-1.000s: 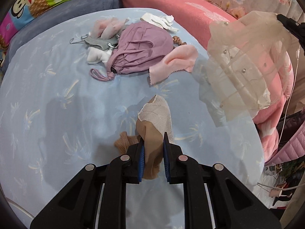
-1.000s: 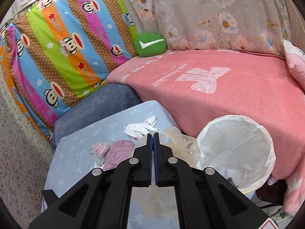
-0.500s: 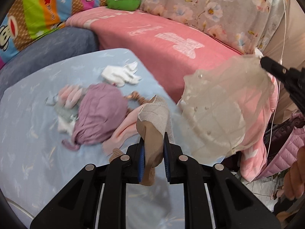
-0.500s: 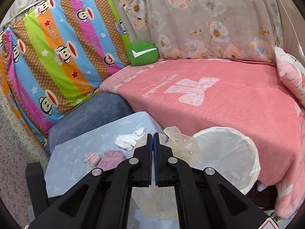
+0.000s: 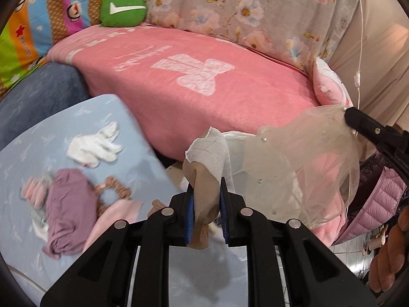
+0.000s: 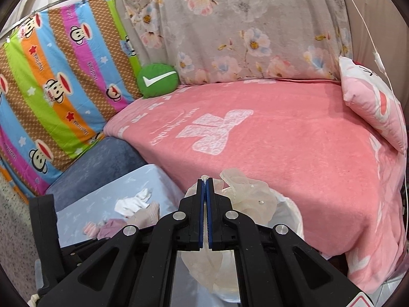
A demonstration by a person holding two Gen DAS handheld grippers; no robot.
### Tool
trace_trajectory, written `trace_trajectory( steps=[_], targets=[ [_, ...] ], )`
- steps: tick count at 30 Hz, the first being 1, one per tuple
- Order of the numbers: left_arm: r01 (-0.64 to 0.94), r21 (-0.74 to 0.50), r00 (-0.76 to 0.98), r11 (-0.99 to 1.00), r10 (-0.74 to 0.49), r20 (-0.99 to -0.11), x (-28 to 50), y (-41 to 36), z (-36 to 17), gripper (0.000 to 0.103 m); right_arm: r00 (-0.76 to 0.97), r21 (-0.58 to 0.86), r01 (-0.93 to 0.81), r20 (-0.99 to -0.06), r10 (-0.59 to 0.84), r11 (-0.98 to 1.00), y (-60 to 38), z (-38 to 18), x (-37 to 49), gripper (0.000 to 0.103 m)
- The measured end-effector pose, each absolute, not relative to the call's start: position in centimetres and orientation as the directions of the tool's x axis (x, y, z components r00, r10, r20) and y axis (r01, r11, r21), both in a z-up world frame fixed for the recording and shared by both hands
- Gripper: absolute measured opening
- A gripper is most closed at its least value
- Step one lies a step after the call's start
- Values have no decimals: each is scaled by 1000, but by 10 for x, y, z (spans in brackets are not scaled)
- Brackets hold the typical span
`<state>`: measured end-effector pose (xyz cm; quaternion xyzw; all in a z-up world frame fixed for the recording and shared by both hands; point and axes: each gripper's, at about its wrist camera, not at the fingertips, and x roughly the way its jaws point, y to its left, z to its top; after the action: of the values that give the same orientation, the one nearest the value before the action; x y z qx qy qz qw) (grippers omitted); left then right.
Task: Collect trash
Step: 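Open both tools over the white bin, dropping the stocking and tulle inside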
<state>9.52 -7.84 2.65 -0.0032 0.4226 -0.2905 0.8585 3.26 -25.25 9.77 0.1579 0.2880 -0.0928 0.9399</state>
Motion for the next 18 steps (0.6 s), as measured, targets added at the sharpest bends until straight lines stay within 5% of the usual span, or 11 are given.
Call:
trace_trajectory(
  steps=[6,11,18],
  targets=[
    [528,-256,446,810,-520,-729,103,-110,25,20,809,234,297,-576,-114,926,-269,91,37,5],
    [499,-270,463,823,-517,-720,108,-115,24,72,801,241,315,-586,-121,918,-278,85,37,12],
    [492,-246,488,835,-498,-716,108,-115,25,74,799,246,320,-590,-121,915,-276,80,31,21]
  ],
)
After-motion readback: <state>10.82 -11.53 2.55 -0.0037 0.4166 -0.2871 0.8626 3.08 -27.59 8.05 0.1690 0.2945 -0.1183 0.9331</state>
